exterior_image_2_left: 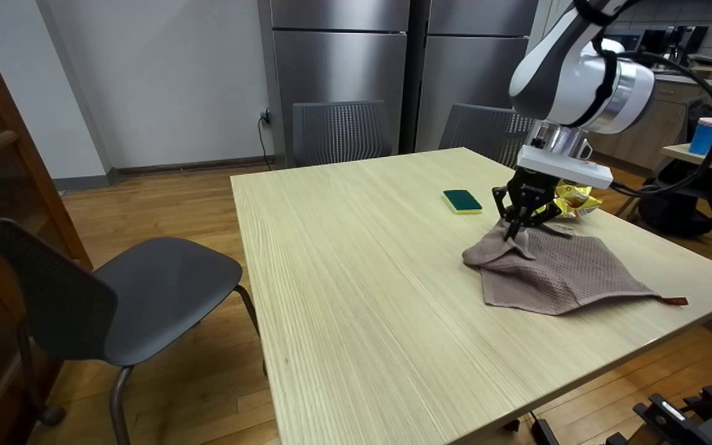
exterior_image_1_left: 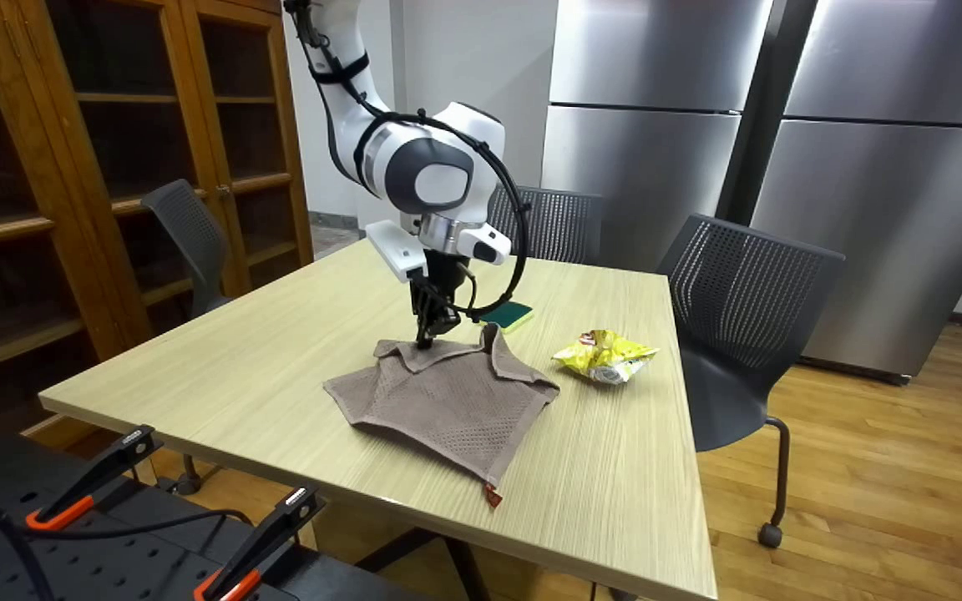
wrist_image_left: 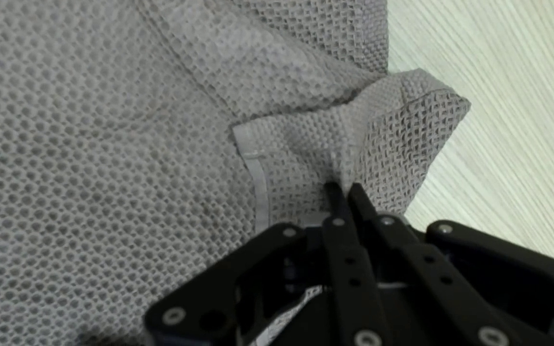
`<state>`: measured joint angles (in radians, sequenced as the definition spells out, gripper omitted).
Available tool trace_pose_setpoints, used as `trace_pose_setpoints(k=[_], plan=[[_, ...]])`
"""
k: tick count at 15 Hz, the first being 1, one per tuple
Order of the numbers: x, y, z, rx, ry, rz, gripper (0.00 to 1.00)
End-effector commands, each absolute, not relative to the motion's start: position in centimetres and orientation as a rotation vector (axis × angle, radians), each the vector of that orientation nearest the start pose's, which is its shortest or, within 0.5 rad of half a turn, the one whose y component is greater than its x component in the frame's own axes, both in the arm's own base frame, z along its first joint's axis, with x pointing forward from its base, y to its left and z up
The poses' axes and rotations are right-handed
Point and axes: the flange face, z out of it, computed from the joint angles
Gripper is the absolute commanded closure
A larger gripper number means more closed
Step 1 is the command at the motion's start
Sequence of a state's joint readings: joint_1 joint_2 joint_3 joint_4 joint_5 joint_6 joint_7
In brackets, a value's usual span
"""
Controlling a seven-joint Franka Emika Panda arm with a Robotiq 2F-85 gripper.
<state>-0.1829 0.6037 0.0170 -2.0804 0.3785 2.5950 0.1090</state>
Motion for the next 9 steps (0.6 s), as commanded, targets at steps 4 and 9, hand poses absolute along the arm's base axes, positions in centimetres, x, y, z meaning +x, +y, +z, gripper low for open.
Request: trace_pose_setpoints(k=[4,9], plan=[[56.6,-9.0,14.0,-2.803,0.862,0.109,0.95],[57.8,-8.3,14.6,-2.808,0.845,0.08,1.0]])
